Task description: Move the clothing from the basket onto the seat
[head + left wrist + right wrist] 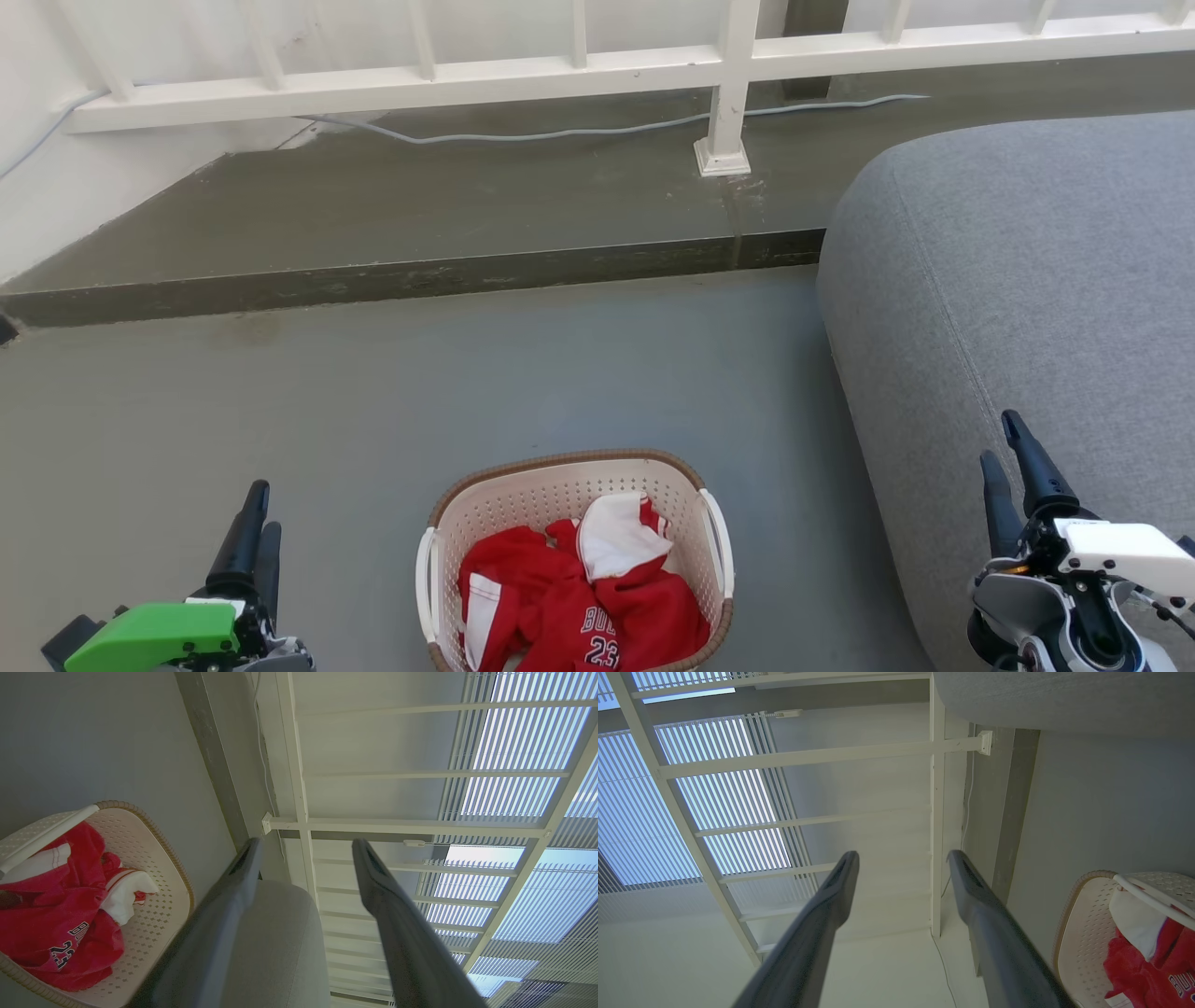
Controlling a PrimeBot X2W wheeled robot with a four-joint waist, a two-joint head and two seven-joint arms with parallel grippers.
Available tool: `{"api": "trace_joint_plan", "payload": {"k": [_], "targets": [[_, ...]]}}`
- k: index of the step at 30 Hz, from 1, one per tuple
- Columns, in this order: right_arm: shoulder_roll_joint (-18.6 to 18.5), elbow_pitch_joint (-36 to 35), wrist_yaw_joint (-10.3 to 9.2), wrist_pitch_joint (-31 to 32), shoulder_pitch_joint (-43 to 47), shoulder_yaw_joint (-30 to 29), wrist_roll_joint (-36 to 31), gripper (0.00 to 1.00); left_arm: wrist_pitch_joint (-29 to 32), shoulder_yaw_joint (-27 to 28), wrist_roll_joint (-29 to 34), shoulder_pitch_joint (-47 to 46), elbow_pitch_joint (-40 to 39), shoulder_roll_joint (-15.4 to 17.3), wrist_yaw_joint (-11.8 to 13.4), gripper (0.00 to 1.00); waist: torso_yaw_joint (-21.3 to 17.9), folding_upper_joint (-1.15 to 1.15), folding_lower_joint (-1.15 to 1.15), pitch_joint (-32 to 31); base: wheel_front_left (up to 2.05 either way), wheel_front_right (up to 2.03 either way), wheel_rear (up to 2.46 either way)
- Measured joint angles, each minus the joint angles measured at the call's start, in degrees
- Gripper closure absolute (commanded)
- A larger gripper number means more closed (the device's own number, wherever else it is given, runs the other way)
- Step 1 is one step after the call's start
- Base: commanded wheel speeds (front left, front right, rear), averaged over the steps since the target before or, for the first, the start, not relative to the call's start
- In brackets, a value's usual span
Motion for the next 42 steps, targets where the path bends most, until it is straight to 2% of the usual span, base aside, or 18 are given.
{"api": "trace_joint_plan", "payload": {"k": [7,17,23,42], "targets": [[-0.1,-0.3,0.0,-1.5,-0.1,0.9,-3.2,0.0,-1.4,-0.9,2.9,0.0,-1.7,0.0,0.0,0.0,-0.1,0.0,0.0,0.0,0.0,0.0,0.0],[-0.7,-2.7,-0.53,-3.3,-0.4,2.3,-12.6,0.0,-3.2,-1.2,10.2,0.2,-4.1,0.3,0.1,0.0,-0.2,0.0,0.0,0.1,0.0,0.0,0.0],[-0.8,-4.1,-0.63,-4.5,-0.6,4.2,-18.9,0.0,-4.3,-1.2,16.8,0.4,-6.5,0.8,0.5,0.0,-0.2,0.0,0.0,0.2,0.0,0.0,0.0],[-1.2,-6.7,-3.04,-8.1,-0.7,10.5,-38.7,0.0,-8.1,-4.6,40.6,2.1,-11.7,3.6,3.0,0.0,-0.5,0.0,0.01,0.5,0.0,0.0,0.0]]}}
